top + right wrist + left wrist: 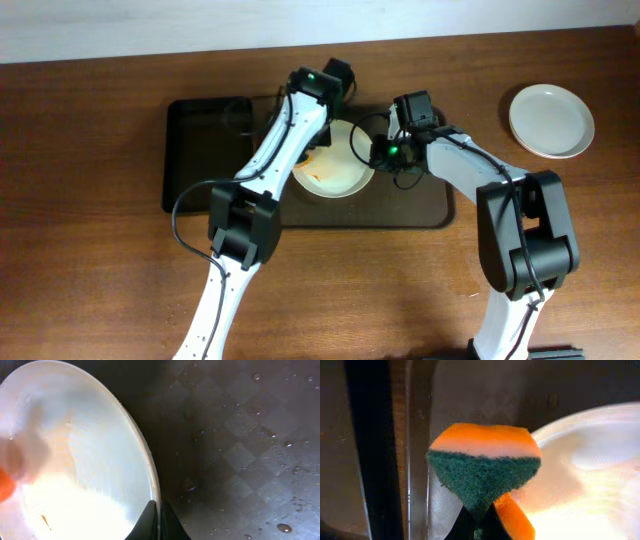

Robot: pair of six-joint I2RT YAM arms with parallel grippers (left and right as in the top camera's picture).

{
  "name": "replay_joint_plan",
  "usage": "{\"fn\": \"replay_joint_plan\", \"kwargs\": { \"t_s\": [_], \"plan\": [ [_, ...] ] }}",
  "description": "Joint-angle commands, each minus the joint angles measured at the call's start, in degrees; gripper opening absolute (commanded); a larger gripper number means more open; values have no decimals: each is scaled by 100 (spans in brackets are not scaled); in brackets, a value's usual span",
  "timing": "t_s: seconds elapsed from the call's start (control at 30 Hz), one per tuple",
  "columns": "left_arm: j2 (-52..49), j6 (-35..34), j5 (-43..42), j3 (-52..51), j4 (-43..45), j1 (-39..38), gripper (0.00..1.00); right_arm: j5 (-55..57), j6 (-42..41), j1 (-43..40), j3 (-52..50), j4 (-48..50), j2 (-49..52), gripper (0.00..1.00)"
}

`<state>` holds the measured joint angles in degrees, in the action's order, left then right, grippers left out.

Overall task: Clean dirty plates on tray and stack at the side
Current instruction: 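Wipe the last plate with the sponge while the right gripper holds it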

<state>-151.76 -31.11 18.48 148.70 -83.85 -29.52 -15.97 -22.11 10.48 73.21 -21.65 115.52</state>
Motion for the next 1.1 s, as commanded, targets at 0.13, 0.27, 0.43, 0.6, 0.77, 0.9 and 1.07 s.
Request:
{"fn": "replay_joint_plan", "kwargs": {
  "t_s": [0.13,0.27,0.43,0.6,0.77,0.9,1.07],
  "plan": [
    [-39,-2,-2312,-214,111,-13,0,138,17,-37,101,2,20,4],
    [-39,271,-2623,-531,393,-260,0,138,17,-37,101,0,20,4],
    [-39,570,-516,-533,24,-284,0,138,20,-37,101,-39,20,4],
    [-37,570,2028,-525,-192,-192,0,138,20,-37,101,-44,20,4],
    [-37,573,1115,365,-234,-175,0,138,17,-37,101,-37,20,4],
    [-37,1117,-1759,435,-103,-184,0,138,17,-37,101,-39,20,4],
    [-125,1294,-2723,413,118,-181,0,136,17,-37,101,-42,20,4]
  ]
}}
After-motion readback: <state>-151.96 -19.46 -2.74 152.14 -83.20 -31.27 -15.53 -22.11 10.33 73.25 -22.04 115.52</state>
